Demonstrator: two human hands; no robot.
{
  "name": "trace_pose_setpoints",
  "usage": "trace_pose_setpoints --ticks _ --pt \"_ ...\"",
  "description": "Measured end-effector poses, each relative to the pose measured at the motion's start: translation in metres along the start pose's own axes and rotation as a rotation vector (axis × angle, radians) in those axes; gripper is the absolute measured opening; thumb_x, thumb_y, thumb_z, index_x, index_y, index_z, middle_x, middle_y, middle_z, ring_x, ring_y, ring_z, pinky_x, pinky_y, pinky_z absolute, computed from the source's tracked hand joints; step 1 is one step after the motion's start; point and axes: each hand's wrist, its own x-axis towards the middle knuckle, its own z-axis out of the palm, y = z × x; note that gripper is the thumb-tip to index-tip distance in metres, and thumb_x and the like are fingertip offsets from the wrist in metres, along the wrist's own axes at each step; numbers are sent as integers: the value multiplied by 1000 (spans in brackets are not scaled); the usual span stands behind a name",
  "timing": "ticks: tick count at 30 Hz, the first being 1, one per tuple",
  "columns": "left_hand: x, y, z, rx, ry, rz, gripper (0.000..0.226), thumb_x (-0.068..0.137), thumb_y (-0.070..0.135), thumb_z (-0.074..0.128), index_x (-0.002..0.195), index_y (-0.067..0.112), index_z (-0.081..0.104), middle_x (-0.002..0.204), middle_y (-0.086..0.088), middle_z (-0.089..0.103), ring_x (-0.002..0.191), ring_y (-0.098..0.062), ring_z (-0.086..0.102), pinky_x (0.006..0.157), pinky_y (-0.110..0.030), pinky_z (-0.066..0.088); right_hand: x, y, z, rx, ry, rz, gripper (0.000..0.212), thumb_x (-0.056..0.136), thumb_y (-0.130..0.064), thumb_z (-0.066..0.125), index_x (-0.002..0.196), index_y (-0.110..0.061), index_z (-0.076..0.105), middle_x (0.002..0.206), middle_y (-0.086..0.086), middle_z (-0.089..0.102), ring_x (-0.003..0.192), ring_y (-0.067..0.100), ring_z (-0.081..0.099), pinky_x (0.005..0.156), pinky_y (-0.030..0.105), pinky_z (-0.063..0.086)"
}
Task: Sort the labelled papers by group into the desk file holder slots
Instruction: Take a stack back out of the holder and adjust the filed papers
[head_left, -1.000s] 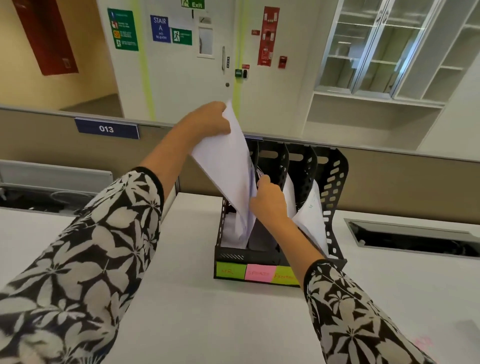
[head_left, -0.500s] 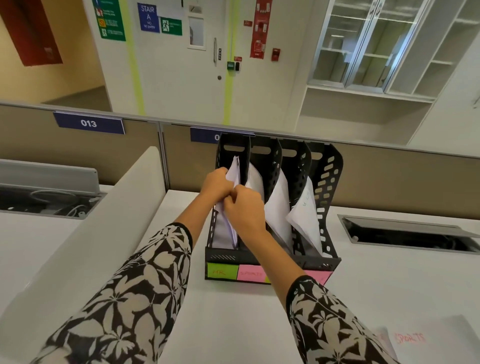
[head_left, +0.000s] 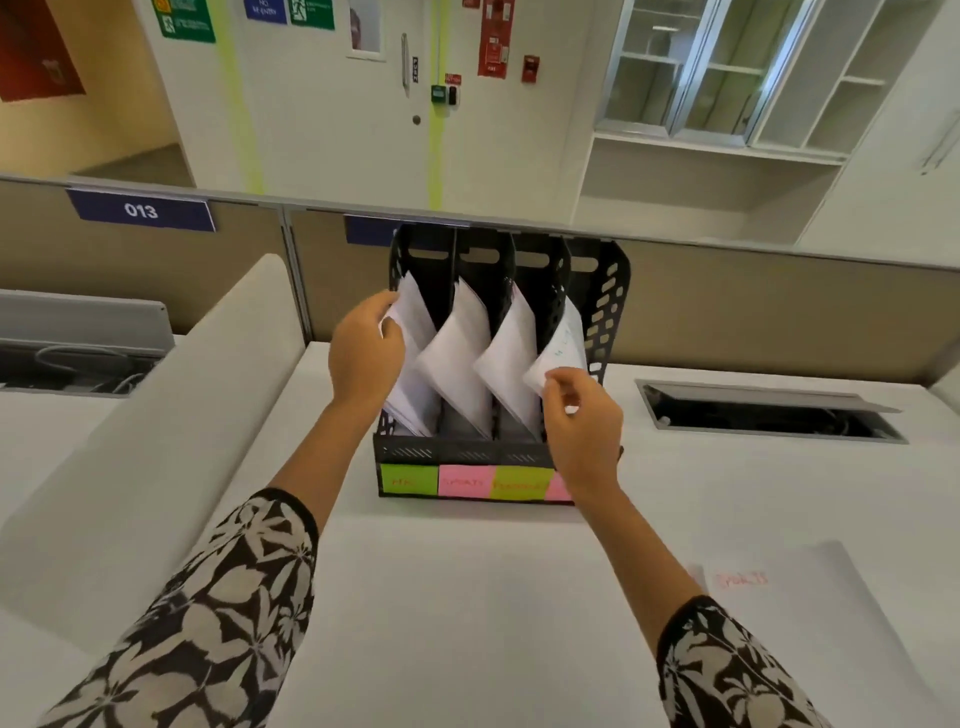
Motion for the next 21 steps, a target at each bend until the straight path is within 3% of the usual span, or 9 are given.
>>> trace_pose_setpoints --ticks 2,4,7,11,15,18,21 --pt "-48 10 11 -24 53 82 37 89 1 46 122 10 60 127 -8 62 117 -24 56 93 -22 41 -21 36 -43 -78 22 59 15 91 -9 56 102 -7 66 97 7 69 85 14 62 71 8 47" --pt "-100 15 27 -51 1 120 37 87 -4 46 118 9 61 126 -8 62 117 -22 55 96 -25 43 -43 68 -79 -164 12 146 17 90 -6 56 105 -7 65 102 10 69 90 19 63 80 26 54" --pt "-189 31 64 -73 -228 66 38 87 -4 48 123 8 58 129 -9 59 123 -23 51 104 -34 42 -84 119 -140 -313 -38 262 23 90 -3 55 111 -5 64 111 12 67 102 27 62 93 39 50" --pt "-294 59 110 -122 -562 -145 45 91 6 50 135 16 45 143 -3 45 133 -20 39 110 -28 29 -136 178 -219 -516 -161 425 31 88 -4 57 119 -8 60 123 13 63 112 32 57 99 41 42" --pt "-352 89 138 -177 -726 -363 55 92 14 52 143 15 30 146 -5 36 130 -22 40 109 -36 36 -174 214 -265 -728 -377 522 43 92 -30 56 132 -18 52 144 9 46 134 29 39 106 46 34" --pt "-369 108 152 -223 -726 -501 59 93 17 54 144 14 26 144 -5 39 120 -21 49 101 -36 44 -200 229 -277 -879 -519 535 54 93 -53 41 142 -32 36 156 4 24 144 27 18 113 47 19" --pt "-378 123 163 -260 -693 -584 55 91 21 56 140 15 30 133 -3 51 105 -18 56 88 -32 51 -215 228 -273 -924 -532 484 56 93 -56 34 145 -33 31 158 5 19 145 30 16 114 50 16"
